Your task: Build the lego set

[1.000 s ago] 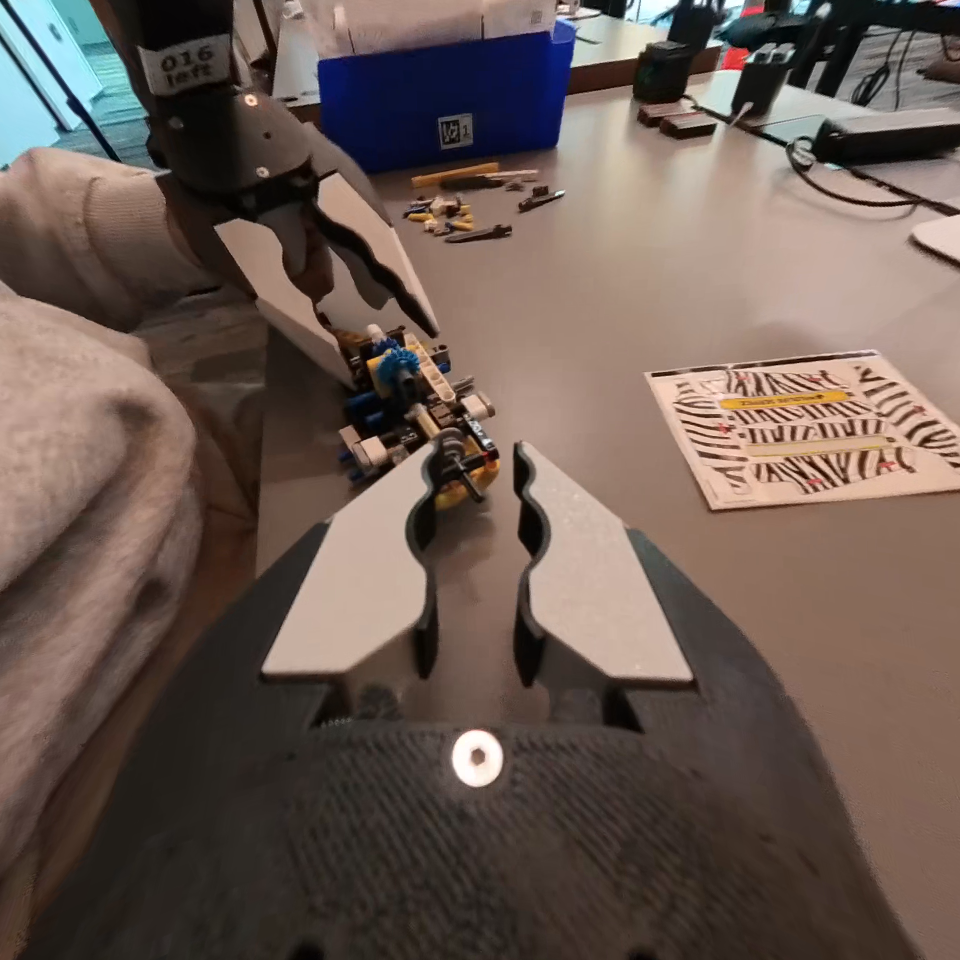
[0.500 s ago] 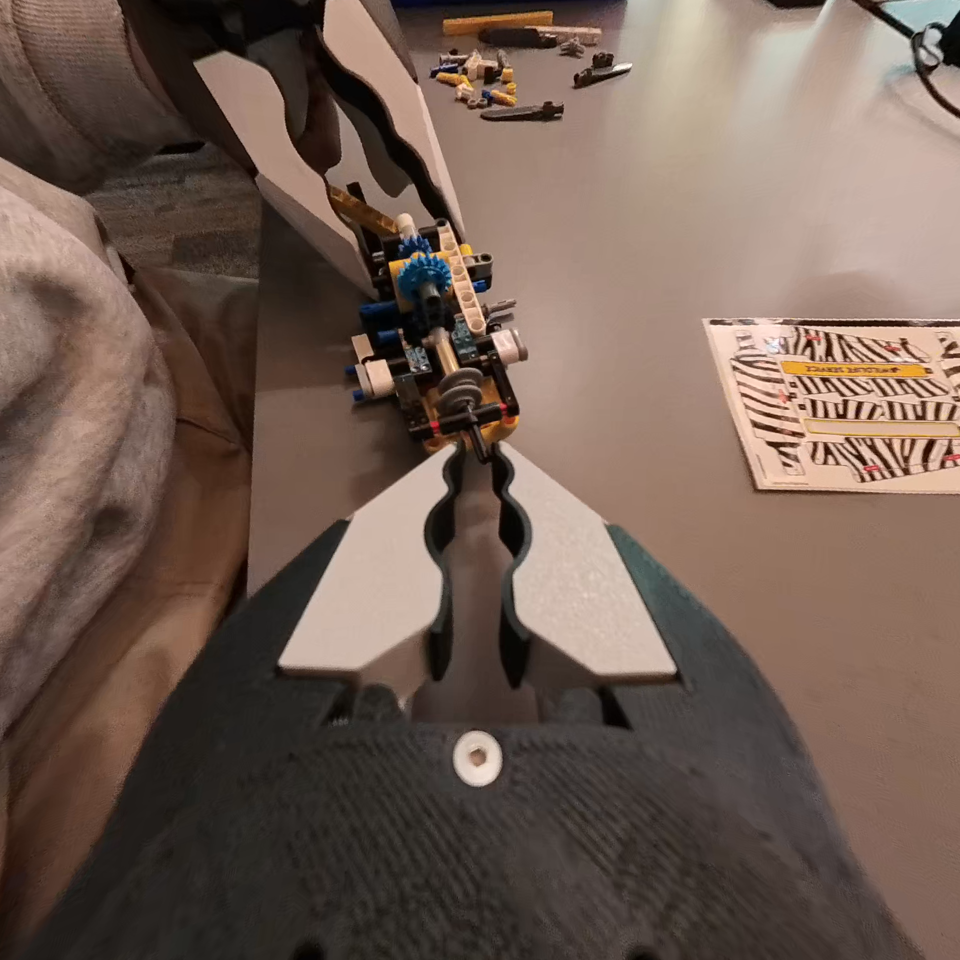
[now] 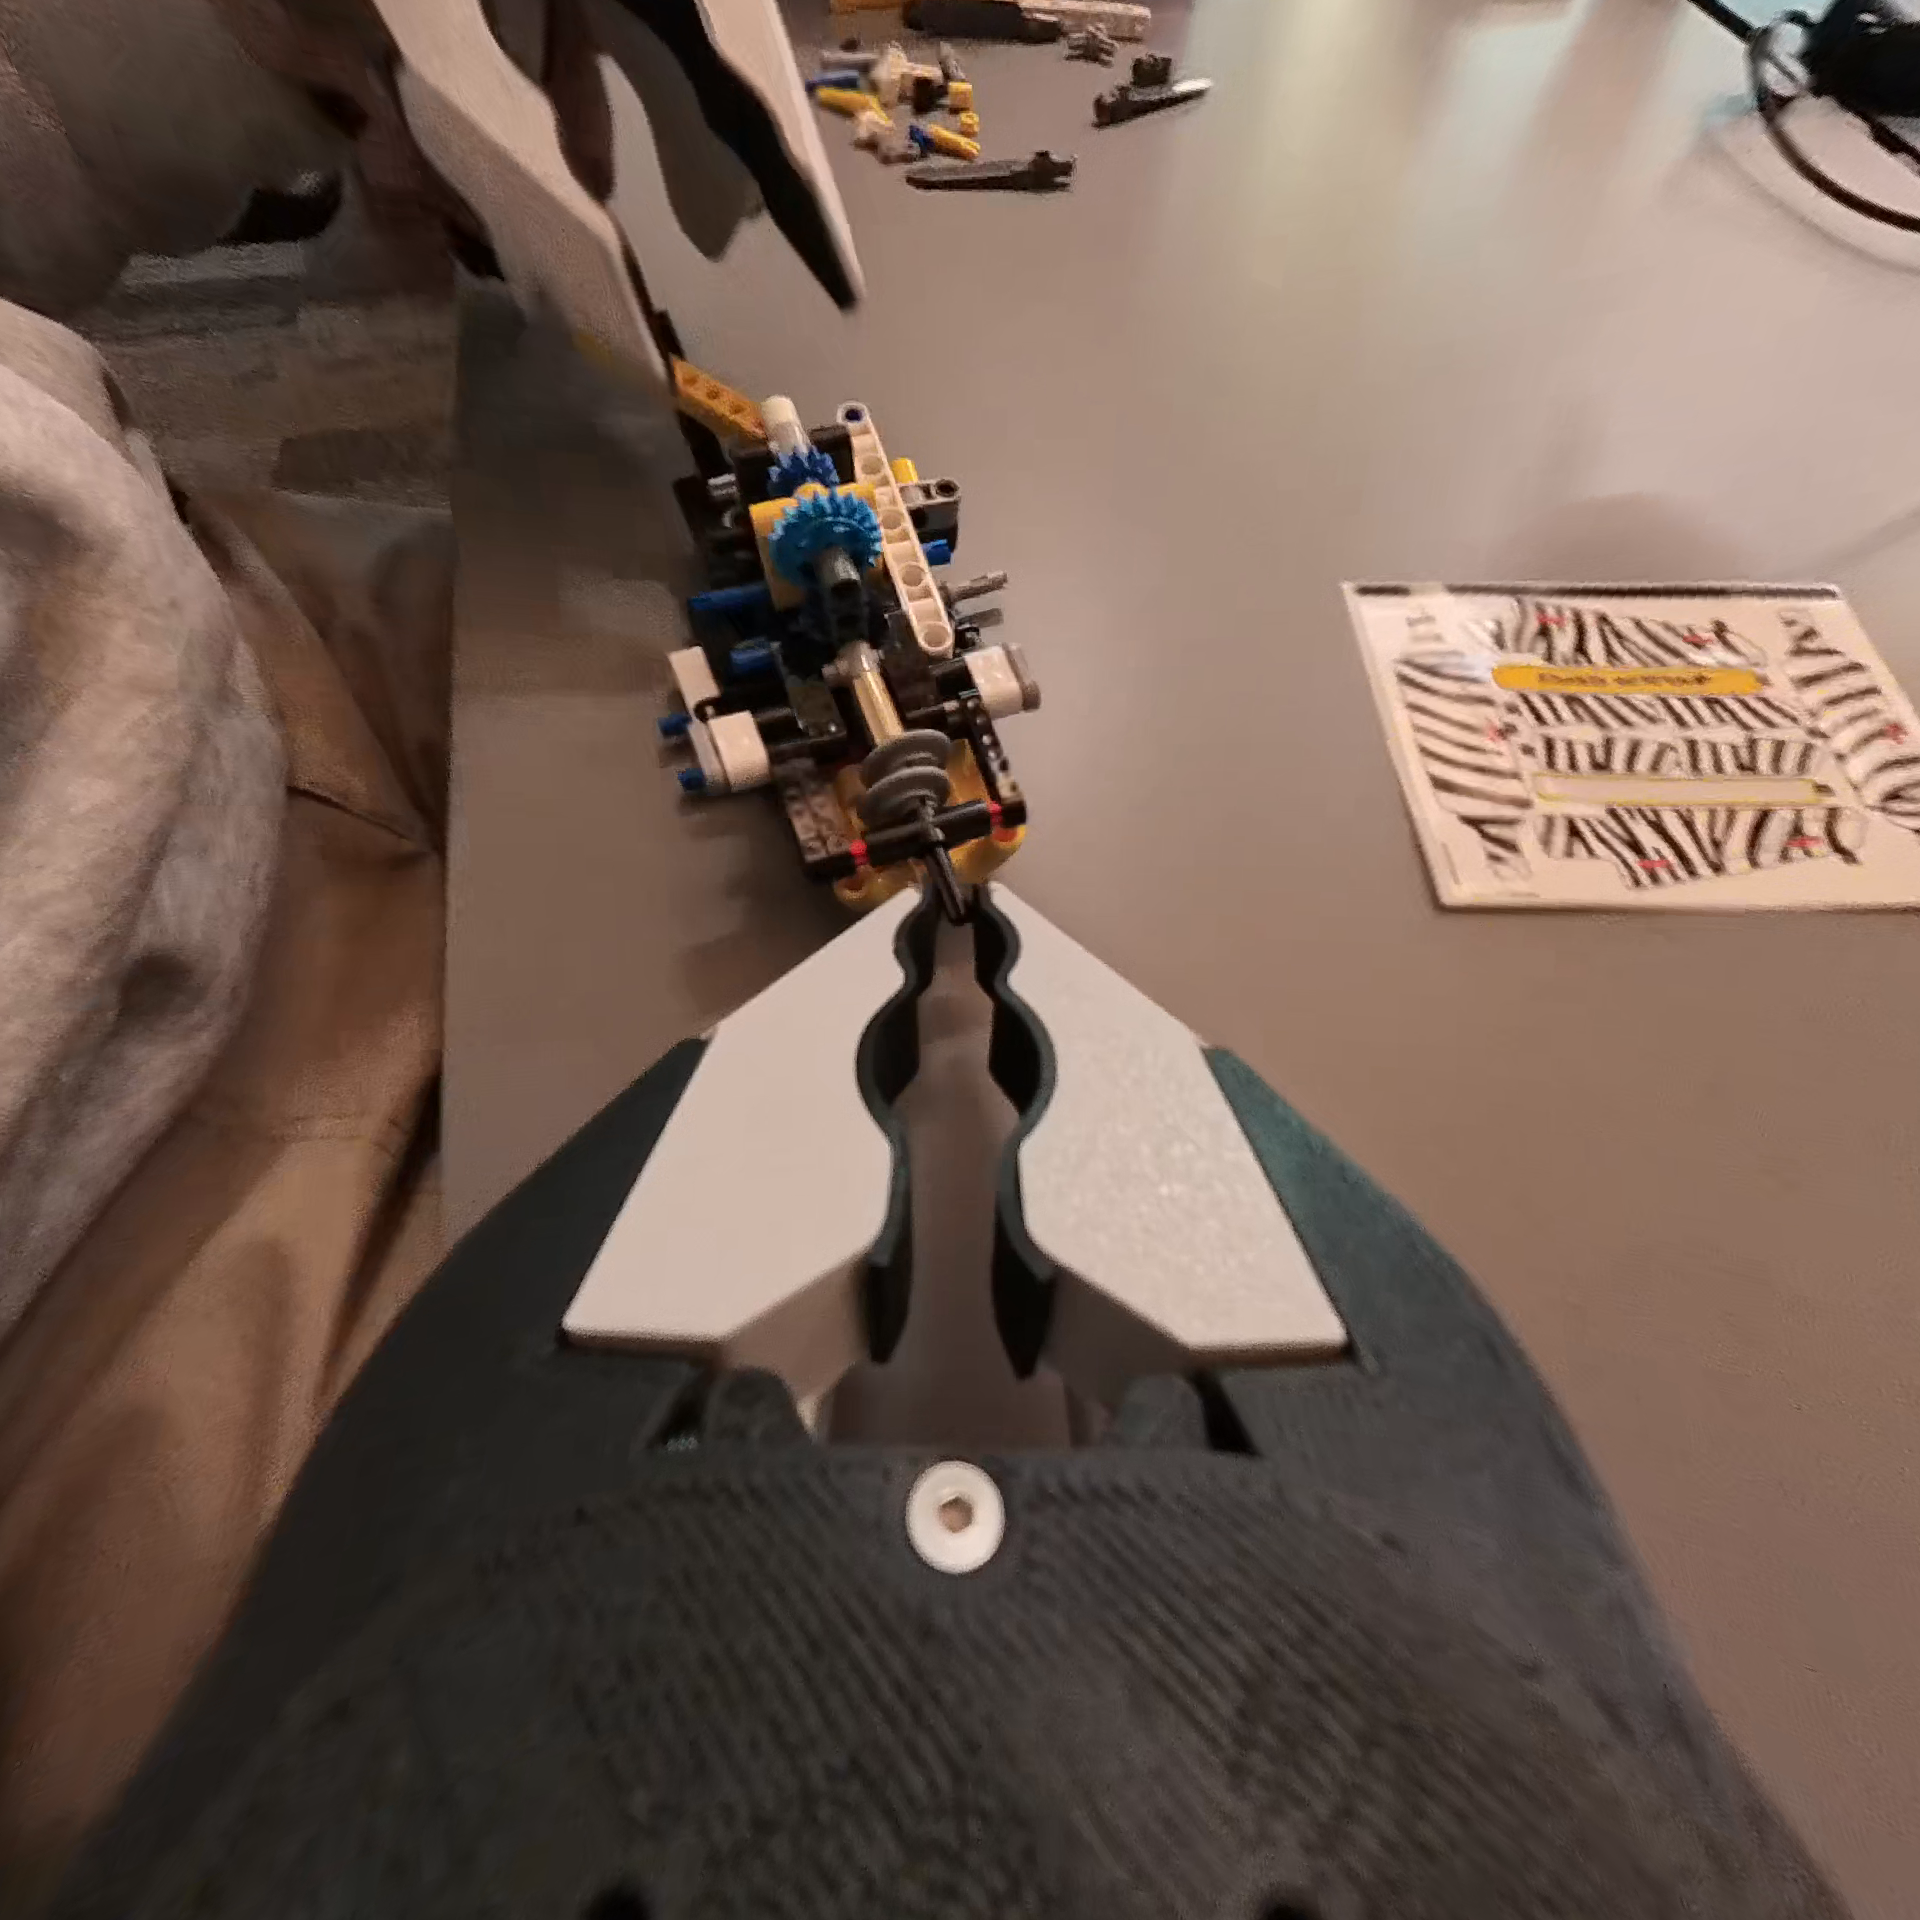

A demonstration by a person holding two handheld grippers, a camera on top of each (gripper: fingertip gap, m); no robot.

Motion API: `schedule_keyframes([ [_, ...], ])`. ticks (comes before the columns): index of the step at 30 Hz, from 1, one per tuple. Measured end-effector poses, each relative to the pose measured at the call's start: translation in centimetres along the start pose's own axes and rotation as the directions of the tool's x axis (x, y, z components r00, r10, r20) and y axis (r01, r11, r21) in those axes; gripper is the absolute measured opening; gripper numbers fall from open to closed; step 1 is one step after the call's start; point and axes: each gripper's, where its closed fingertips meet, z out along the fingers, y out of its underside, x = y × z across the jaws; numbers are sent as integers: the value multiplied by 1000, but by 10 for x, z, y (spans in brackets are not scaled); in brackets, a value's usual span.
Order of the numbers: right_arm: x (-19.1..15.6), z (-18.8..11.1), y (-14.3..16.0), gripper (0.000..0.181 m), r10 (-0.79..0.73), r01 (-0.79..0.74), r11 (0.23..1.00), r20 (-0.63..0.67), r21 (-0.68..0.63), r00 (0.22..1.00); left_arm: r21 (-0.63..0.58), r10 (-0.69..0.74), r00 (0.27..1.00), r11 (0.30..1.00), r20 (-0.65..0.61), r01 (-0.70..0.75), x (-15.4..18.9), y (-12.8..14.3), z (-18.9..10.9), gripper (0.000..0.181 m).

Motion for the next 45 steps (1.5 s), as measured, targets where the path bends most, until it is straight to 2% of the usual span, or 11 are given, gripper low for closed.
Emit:
schedule_keyframes([
  [1, 5, -4, 3, 5, 10, -10, 1000, -16, 1, 1000, 38, -40, 999, 998, -9, 41, -5, -4, -6, 46],
  [6, 33, -31, 16, 6, 68, -65, 998, -98, 26, 993, 168, -184, 982, 967, -50, 190, -25, -16, -24, 46],
  [10, 42, -42, 19, 6, 108, -102, 993, -118, 53, 987, 122, -161, 986, 979, -31, 164, -25, -7, -17, 46],
  [19, 40, -26, 14, 6, 62, -60, 998, -164, 17, 984, 133, -171, 984, 975, -50, 176, -20, -10, -14, 46],
  [24, 54, -40, 9, 26, 142, -124, 987, -198, 101, 970, 125, -162, 986, 978, -42, 166, -20, -9, -13, 47],
  [26, 69, -50, 18, 28, 159, -139, 986, -289, 89, 944, 147, -169, 985, 975, 20, 164, -30, -11, -14, 51],
  [29, 84, -65, 17, 31, 189, -154, 981, -376, 122, 907, 227, -231, 945, 957, 231, 178, -66, -25, -26, 58],
  [33, 89, -68, 5, 32, 234, -155, 961, -373, 229, 898, 298, -259, 846, 946, 466, 125, -113, -72, -33, 69],
  [37, 87, -67, 5, 32, 232, -154, 960, -352, 235, 907, 306, -199, 744, 952, 638, -8, -159, -162, -4, 76],
  [41, 86, -75, 0, 31, 247, -146, 944, -337, 297, 908, 359, -191, 675, 926, 713, -117, -209, -265, 65, 84],
  [45, 83, -85, -7, 34, 256, -136, 920, -301, 368, 919, 236, -146, 565, 967, 812, -90, -276, -299, 153, 95],
])
